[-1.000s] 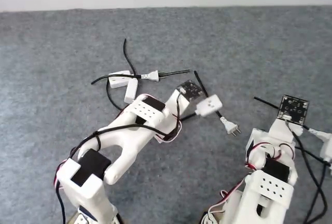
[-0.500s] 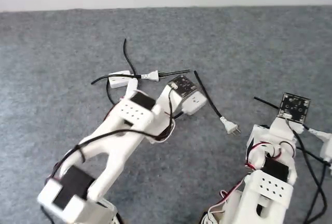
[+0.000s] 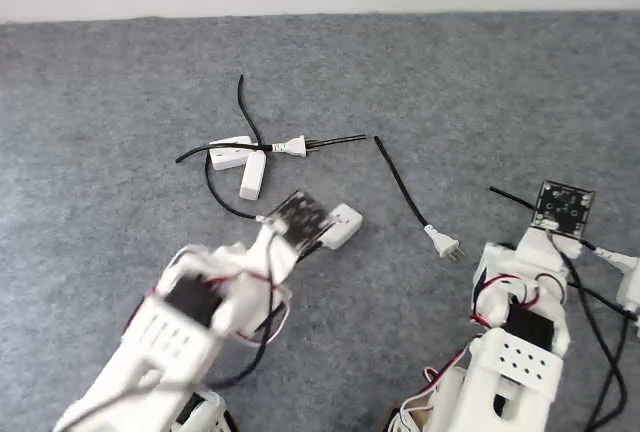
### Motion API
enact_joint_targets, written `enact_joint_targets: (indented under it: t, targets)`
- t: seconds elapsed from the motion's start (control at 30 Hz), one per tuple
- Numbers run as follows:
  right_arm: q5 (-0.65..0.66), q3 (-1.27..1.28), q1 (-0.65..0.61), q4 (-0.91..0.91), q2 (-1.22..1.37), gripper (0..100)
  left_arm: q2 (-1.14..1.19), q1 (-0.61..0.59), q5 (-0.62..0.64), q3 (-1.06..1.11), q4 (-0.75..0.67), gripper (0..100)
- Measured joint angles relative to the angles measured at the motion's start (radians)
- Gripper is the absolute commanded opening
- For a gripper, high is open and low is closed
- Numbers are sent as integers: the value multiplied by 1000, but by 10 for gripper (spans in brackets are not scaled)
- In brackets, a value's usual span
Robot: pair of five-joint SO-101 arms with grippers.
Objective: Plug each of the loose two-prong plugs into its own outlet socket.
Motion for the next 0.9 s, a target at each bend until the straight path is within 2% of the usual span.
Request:
enact_joint_targets:
  t: [0.33, 0.5, 0.63, 0.8, 0.9]
  targets:
    - [14, 0, -25, -5, 3, 20, -802, -2, 3, 95, 34, 13]
    - [26, 0, -25, -5, 3, 20, -810, 0, 12, 95, -18, 13]
    - [26, 0, -29, -5, 3, 20, -807, 0, 84, 97, -106, 14]
    - [26, 0, -31, -5, 3, 20, -804, -28, 114, 193, -147, 21]
    - [26, 0, -31, -5, 3, 20, -804, -118, 114, 279, -221, 109]
